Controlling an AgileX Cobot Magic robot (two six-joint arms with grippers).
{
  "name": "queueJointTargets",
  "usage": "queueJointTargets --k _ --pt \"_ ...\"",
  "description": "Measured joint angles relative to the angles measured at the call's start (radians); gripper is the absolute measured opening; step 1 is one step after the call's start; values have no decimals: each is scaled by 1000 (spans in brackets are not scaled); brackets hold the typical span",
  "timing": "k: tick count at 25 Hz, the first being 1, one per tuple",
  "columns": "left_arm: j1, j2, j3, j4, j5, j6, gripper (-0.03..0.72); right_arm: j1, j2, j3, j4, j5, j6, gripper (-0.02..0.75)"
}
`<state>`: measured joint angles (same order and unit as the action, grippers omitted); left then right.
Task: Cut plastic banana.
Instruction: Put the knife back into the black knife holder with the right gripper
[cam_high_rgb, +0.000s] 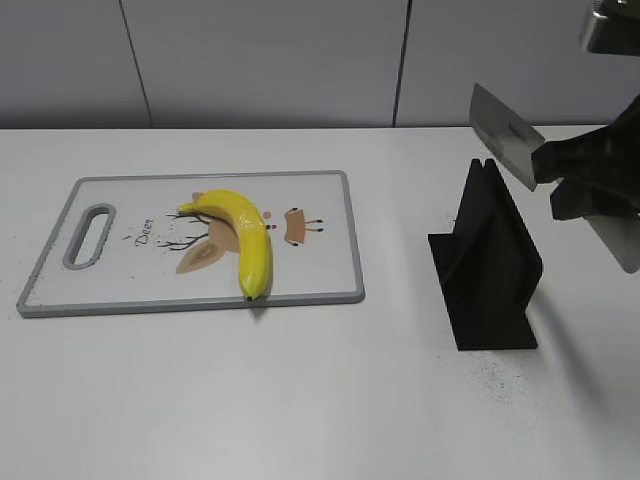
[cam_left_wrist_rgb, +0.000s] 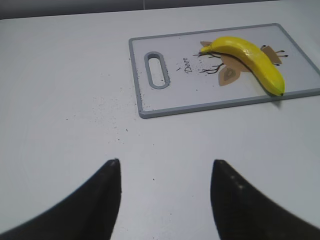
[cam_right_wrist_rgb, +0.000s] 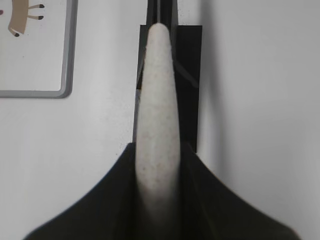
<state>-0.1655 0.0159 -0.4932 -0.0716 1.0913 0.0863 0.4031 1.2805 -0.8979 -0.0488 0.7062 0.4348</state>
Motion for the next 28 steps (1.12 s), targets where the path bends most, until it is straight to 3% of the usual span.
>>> queueJointTargets --k 11,21,28 --pt "0 0 0 0 0 -2 553 0 21 0 -29 -3 34 190" --pt "0 0 0 0 0 -2 553 0 21 0 49 -8 1 190" --pt "0 0 0 0 0 -2 553 0 21 0 37 -12 -13 190"
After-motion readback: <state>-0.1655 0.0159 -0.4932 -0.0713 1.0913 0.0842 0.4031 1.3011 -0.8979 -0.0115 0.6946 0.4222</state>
